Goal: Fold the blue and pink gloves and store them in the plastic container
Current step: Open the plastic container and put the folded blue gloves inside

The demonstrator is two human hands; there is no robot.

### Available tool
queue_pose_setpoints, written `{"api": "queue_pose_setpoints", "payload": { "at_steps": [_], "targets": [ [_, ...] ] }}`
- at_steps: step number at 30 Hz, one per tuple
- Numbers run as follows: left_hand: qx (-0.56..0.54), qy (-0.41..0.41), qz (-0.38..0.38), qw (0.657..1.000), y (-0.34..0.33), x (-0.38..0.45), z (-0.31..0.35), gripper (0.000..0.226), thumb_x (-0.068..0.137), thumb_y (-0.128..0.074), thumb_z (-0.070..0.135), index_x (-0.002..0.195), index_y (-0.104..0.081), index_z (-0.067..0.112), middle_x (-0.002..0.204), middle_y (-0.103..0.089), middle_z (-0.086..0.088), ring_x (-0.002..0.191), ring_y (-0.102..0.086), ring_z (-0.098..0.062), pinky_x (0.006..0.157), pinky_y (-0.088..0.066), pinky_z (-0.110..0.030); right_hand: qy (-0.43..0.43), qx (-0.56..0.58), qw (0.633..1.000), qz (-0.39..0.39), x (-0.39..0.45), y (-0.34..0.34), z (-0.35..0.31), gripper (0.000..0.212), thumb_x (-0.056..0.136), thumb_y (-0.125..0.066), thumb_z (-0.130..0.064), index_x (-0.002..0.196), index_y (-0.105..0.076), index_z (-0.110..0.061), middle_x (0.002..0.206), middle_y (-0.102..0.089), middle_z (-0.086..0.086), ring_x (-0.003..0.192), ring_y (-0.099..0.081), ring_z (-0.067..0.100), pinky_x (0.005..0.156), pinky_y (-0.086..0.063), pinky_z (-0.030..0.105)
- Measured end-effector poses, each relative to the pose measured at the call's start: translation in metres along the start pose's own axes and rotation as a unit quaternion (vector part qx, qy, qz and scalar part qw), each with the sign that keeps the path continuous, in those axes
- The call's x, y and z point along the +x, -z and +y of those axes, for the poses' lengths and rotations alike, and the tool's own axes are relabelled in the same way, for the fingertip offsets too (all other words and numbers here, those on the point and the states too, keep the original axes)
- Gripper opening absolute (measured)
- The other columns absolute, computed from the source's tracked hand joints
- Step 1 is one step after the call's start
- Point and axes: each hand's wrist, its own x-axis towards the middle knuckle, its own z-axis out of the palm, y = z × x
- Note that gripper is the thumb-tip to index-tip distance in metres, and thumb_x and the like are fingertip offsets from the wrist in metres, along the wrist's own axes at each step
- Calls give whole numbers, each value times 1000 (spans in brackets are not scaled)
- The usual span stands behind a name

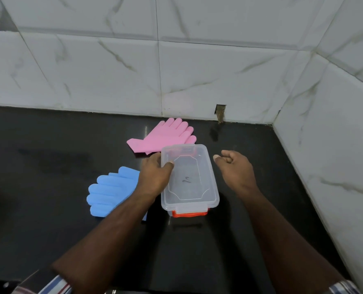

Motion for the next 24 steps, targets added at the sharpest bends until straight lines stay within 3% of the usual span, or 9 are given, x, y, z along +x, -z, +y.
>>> {"api": "queue_pose_setpoints", "payload": {
  "at_steps": [4, 5, 7, 9, 14, 17, 21, 24],
  "targets": [
    [-27, 11, 8, 1000, 1, 3, -4, 24, 99, -56, 16, 120, -66, 17, 111, -70, -1, 99, -69, -20, 90, -58, -45, -23, 33, 999, -35, 18, -26, -17, 54, 92, -61, -36, 139, -51, -12, 119, -67, 1, 109, -63, 17, 99, -49, 37],
    [-30, 10, 8, 999, 1, 4, -3, 24, 100, -55, 15, 121, -67, 17, 110, -72, -2, 98, -69, -20, 90, -58, -45, -34, 32, 998, -35, 24, -32, -19, 49, 92, -60, -35, 134, -56, -10, 114, -68, 1, 108, -63, 20, 97, -50, 39],
    [-24, 5, 13, 1000, -2, 6, -2, 25, 101, -53, 16, 122, -68, 17, 111, -73, -2, 98, -70, -21, 91, -58, -45, -46, 25, 998, -23, 31, -43, -18, 30, 91, -58, -33, 102, -68, -8, 92, -67, 4, 90, -64, 25, 80, -52, 39],
    [-6, -6, 20, 1000, -6, 7, -3, 25, 102, -51, 20, 119, -69, 21, 110, -72, -2, 96, -69, -20, 89, -59, -45, -50, 16, 999, -2, 33, -51, -15, 26, 91, -56, -31, 87, -67, -8, 84, -67, 6, 80, -64, 27, 69, -49, 36],
    [21, -24, 32, 999, -14, 13, -19, 28, 101, -45, 36, 118, -67, 33, 116, -66, -1, 95, -69, -17, 88, -60, -44, -21, -43, 998, 46, 31, -61, -9, 33, 95, -51, -34, 105, -67, -8, 106, -64, 10, 90, -63, 26, 82, -54, 39],
    [26, -28, 38, 999, -16, 16, -24, 29, 101, -45, 39, 120, -66, 33, 116, -66, -1, 96, -69, -18, 89, -60, -44, 1, -80, 995, 55, 30, -61, -9, 32, 99, -46, -28, 112, -65, -6, 111, -58, 11, 96, -60, 27, 85, -50, 36],
    [22, -21, 35, 999, -17, 16, -23, 28, 102, -48, 39, 124, -64, 32, 119, -64, 2, 99, -67, -18, 92, -58, -44, 22, -111, 991, 75, 31, -64, -7, 31, 101, -45, -28, 114, -65, -8, 113, -58, 9, 95, -61, 23, 88, -55, 41],
    [23, -14, 37, 999, -17, 16, -20, 30, 104, -46, 32, 130, -60, 26, 122, -51, 7, 102, -57, -13, 98, -45, -30, 39, -132, 987, 85, 31, -64, -5, 30, 102, -44, -29, 114, -65, -10, 111, -59, 8, 98, -60, 21, 88, -55, 40]
  ]
}}
